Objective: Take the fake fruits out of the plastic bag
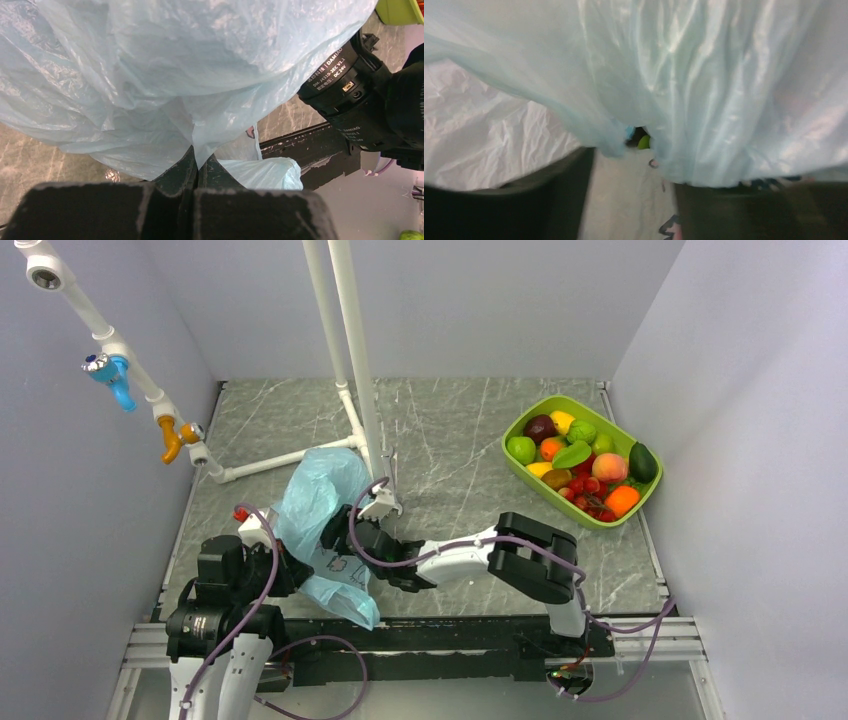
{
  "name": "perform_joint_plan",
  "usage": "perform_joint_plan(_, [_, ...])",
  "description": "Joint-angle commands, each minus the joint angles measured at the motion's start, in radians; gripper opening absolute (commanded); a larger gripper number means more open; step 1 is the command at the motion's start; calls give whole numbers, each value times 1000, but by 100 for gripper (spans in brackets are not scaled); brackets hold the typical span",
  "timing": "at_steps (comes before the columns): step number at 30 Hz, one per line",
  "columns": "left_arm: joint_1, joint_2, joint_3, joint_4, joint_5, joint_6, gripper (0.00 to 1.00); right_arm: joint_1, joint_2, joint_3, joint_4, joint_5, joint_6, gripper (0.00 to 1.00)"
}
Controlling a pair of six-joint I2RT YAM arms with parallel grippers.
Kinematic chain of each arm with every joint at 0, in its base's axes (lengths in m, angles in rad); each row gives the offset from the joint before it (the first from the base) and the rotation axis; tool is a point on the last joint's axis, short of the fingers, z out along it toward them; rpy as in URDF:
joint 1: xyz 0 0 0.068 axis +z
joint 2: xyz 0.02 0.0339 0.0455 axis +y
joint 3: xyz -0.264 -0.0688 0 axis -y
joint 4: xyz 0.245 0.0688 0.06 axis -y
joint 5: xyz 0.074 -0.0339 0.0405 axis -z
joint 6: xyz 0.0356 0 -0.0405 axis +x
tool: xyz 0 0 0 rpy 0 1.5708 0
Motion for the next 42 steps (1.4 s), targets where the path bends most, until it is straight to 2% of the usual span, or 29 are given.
perform_joint_plan(1, [6,3,2,32,16,12,0,-4,-59,-80,186,91,-101,42])
perform_joint_plan(6, [6,-4,3,29,10,9,0,-3,-216,-224,231,160,-241,12])
perform_joint_plan(9, [6,-6,6,25,-4,1,0,-4,-355,-316,199,232,-296,0])
perform_joint_plan(12, [6,-9,9,20,-23,-10,0,-21,-483,-384,153,277,-376,0])
perform_joint_plan(15, [6,0,10,17,-29,-14,0,-83,-560,-362,-2,179,-442,0])
perform_joint_plan(18, [6,6,10,19,-26,-13,0,-135,-605,-348,-127,189,-495,0])
perform_joint_plan(21, [6,8,13,13,-28,-8,0,-176,-623,-328,-291,231,-518,0])
perform_joint_plan(27, [6,1,10,15,-28,-11,0,-197,-572,-337,-464,331,-552,0])
perform_joint_plan(32, [6,11,8,21,-13,-4,0,-199,-521,-300,-480,199,-655,0])
perform_joint_plan(33, [6,14,7,21,-11,-3,0,-199,-531,-296,-476,174,-665,3])
perform_joint_plan(35, [6,14,5,25,-7,-3,0,-198,-565,-298,-459,135,-700,19])
perform_joint_plan(37, [6,15,5,24,-7,-3,0,-195,-611,-295,-472,122,-723,46])
perform_joint_plan(39, [6,17,7,21,-9,-2,0,-190,-677,-293,-495,115,-755,68])
perform_joint_plan(41, [6,13,5,25,-5,-2,0,-176,-737,-292,-520,118,-797,83])
perform_joint_plan(42, [6,13,5,26,-5,-2,0,-163,-762,-289,-542,109,-818,86])
